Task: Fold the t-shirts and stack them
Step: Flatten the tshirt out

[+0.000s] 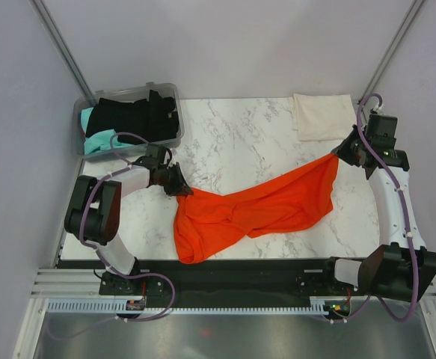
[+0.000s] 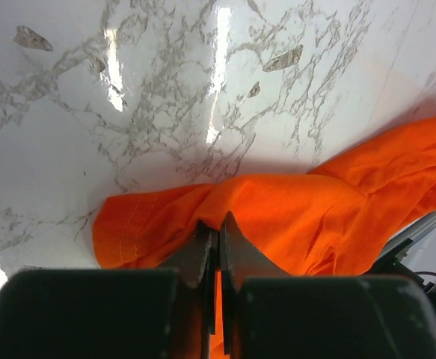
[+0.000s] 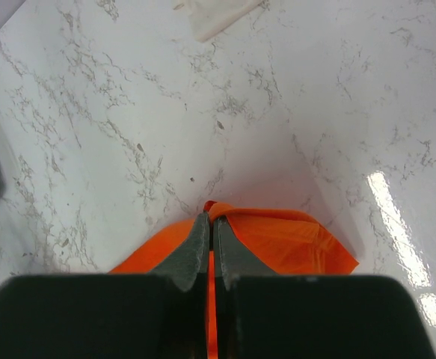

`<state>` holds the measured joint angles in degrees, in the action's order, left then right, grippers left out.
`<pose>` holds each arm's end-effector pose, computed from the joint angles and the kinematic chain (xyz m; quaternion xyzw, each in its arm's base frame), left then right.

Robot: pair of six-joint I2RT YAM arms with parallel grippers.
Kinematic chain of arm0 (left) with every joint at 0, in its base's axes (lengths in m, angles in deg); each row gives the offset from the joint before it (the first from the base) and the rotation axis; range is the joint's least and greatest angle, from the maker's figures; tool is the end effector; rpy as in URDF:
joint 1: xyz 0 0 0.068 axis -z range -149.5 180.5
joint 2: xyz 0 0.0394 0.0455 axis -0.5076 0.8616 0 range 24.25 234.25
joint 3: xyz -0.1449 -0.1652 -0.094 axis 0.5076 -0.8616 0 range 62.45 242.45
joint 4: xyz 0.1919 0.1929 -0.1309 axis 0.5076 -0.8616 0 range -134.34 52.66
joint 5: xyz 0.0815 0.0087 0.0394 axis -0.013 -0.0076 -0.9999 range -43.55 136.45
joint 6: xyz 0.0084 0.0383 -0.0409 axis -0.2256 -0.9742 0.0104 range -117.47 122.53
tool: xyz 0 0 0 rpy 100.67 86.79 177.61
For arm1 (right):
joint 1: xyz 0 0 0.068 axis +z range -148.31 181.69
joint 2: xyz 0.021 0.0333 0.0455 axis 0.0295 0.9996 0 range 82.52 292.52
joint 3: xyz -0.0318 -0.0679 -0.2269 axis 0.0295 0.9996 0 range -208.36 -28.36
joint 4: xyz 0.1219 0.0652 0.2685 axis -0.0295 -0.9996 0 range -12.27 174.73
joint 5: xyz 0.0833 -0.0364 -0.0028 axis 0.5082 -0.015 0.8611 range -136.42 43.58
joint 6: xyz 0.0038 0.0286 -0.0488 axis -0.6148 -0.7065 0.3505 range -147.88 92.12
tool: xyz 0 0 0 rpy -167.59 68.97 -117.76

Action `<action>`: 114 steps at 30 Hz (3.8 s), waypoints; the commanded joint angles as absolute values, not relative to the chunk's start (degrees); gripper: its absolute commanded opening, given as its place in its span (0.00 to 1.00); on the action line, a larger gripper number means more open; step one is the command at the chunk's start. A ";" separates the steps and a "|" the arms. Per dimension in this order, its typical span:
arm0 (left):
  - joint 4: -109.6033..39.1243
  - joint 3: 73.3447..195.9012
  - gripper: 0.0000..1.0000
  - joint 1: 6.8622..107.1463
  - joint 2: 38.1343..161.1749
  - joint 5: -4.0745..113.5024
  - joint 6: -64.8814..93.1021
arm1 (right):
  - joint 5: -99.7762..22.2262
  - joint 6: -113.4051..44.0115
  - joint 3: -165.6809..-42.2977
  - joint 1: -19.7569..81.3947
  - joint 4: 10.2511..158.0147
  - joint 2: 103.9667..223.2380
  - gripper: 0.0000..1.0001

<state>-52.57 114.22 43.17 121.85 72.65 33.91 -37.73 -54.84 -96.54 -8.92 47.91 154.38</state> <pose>0.3346 -0.0930 0.0798 -0.0975 0.9397 -0.2947 0.1433 0.3215 -0.0542 0.2988 0.2616 0.8675 0.1275 0.4036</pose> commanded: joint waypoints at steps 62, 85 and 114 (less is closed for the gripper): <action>-23.04 118.79 0.02 47.82 106.66 58.13 18.09 | -43.95 -55.22 -78.28 -8.68 79.41 153.51 0.00; -30.83 134.15 0.02 47.29 105.05 56.13 24.07 | -46.50 -55.37 -93.92 -8.77 72.16 162.88 0.00; -49.73 153.95 0.02 47.38 61.68 48.39 19.32 | -39.03 -61.72 -119.52 -8.77 60.56 126.46 0.00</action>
<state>-45.24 154.92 47.56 58.23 52.26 23.46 -38.78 -60.70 -123.27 -8.79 64.81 123.38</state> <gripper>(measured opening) 0.033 0.032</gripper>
